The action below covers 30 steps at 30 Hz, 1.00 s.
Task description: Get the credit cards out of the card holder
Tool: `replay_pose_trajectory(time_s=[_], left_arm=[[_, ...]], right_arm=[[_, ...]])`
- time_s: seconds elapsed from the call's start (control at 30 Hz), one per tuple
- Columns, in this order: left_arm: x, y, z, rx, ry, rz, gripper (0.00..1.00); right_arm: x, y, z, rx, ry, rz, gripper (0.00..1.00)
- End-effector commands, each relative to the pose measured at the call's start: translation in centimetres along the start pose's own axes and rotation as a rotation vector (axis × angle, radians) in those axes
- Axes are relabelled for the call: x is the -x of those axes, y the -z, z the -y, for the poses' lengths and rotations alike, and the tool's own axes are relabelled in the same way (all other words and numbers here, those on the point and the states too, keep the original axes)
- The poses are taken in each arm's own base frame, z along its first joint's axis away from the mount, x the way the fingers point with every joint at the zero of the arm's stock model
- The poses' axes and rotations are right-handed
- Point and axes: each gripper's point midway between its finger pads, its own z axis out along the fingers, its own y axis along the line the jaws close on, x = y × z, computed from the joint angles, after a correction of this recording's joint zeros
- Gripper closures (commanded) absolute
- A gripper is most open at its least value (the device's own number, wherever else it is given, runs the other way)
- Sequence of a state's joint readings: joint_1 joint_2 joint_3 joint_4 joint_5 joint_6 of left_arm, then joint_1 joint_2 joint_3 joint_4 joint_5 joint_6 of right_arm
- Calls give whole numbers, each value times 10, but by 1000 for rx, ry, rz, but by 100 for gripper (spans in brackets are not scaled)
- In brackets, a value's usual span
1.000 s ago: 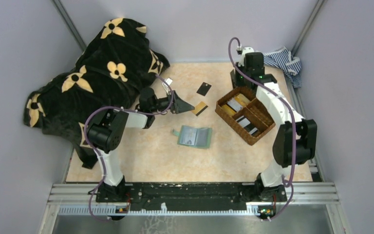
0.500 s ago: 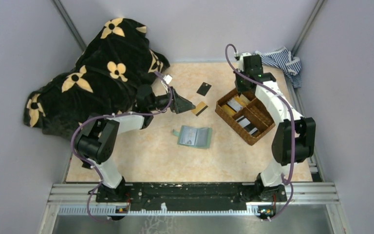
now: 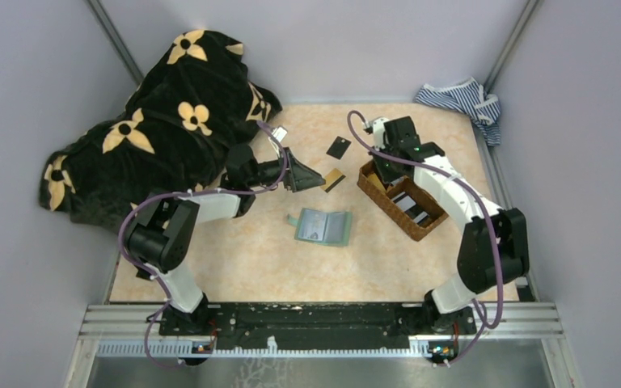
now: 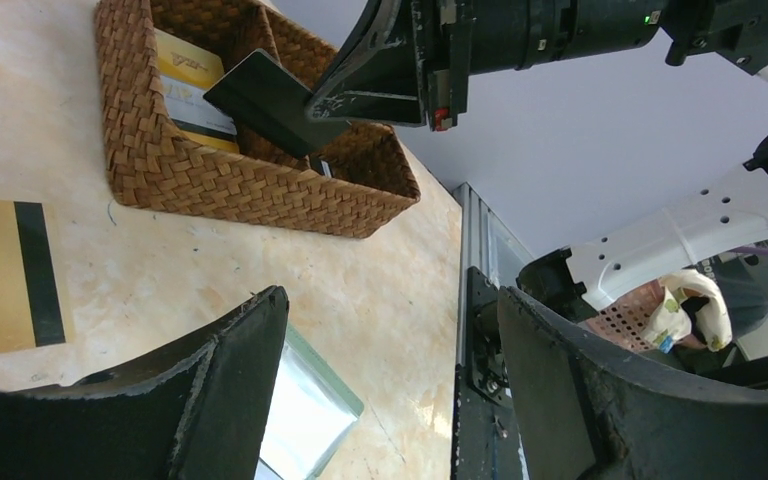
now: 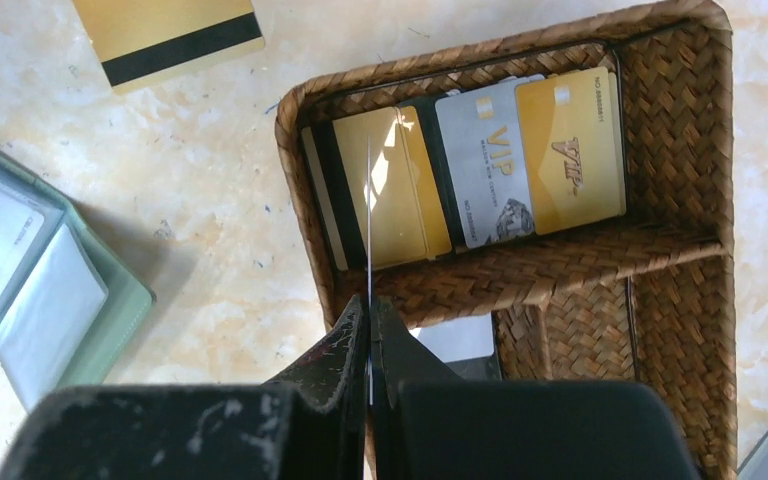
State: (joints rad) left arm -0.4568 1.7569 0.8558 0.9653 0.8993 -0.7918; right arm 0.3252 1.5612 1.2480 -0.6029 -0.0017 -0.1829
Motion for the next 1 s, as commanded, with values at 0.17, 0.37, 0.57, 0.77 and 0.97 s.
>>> replay_pose_trajectory(time_s=[0.17,0.37,0.57,0.77,0.97], left_arm=[[-1,-3,24,-65,-53,-5,18],[0,-2,25,-60,-65,-5,18],[-1,-2,23,-56,-64,-9,18],[-2,-2,20,-49,-67,-10,18],[-4,-3,18,-51,-61,-14,19]], right_arm=[[7,28,0,-12,24,113,100],[11,15,-2,6,30,102,100],[9,-1,-1,-10,52,71,100],[6,-14,-5,-1,72,41,100],[-1,-25,-8,-15,107,-1,100]])
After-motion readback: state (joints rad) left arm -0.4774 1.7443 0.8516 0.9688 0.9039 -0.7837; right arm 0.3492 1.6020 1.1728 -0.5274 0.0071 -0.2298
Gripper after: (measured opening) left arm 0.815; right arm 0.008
